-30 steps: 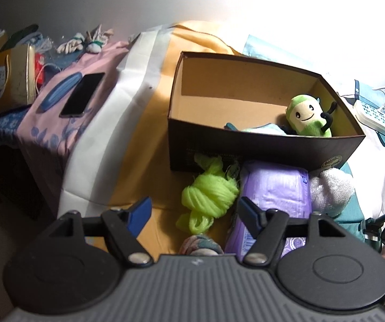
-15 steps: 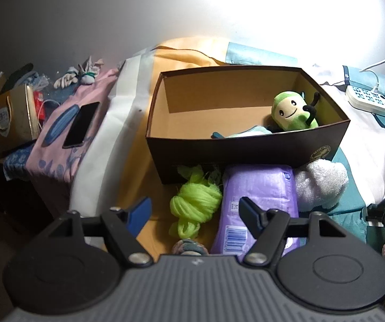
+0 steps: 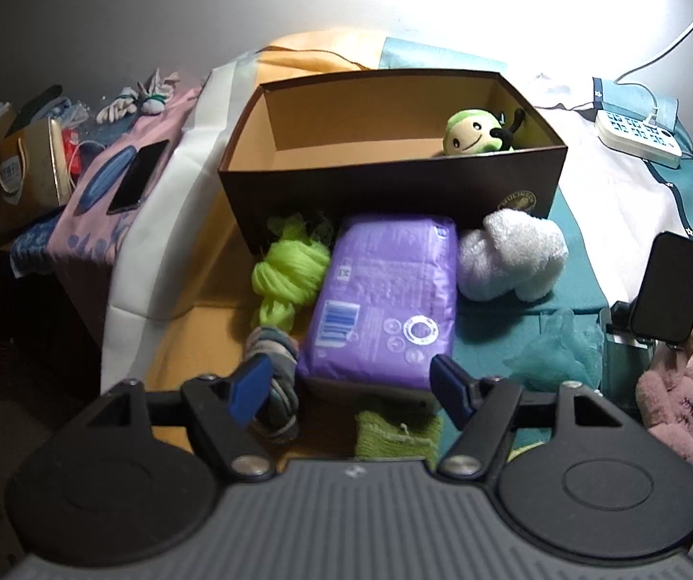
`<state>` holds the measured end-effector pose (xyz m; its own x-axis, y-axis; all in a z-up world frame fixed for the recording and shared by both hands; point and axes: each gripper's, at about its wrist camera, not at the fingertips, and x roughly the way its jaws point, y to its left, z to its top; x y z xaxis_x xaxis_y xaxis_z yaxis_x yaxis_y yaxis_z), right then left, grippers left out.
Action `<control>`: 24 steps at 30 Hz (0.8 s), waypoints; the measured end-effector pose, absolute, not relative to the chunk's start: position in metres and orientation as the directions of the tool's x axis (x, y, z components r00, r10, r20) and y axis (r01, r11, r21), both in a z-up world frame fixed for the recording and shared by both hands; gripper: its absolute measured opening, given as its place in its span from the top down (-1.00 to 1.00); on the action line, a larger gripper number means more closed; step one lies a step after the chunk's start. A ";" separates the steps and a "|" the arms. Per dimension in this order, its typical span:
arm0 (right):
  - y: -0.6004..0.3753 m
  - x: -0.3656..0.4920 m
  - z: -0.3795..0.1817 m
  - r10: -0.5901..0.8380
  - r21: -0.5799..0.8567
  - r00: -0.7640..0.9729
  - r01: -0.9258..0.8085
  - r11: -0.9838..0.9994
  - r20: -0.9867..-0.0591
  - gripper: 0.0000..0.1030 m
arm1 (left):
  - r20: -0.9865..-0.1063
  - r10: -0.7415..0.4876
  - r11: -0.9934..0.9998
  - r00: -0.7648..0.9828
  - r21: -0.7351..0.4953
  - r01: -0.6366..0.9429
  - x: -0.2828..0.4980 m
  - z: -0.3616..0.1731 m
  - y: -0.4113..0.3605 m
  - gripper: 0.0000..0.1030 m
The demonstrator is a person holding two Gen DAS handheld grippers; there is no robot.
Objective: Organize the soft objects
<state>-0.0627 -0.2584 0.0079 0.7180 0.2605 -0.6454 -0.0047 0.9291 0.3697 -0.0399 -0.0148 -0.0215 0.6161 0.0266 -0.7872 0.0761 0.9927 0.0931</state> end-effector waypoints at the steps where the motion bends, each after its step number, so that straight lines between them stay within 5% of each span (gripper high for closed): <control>1: -0.262 -0.066 0.004 0.265 0.374 0.706 0.000 0.927 -0.657 0.04 | -0.791 0.030 0.993 0.611 0.093 0.072 -0.045 -0.023 -0.019 -0.38; 24: -0.279 -0.106 -0.031 0.370 0.456 0.596 -0.007 0.890 -0.713 0.04 | -0.817 0.038 0.992 0.575 0.102 0.080 -0.089 -0.041 -0.053 -0.38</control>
<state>-0.1059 -0.2792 -0.0313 0.5962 0.3700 -0.7125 -0.0071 0.8899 0.4562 -0.0889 -0.0531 -0.0410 0.5750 0.0375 -0.8173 0.0797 0.9916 0.1016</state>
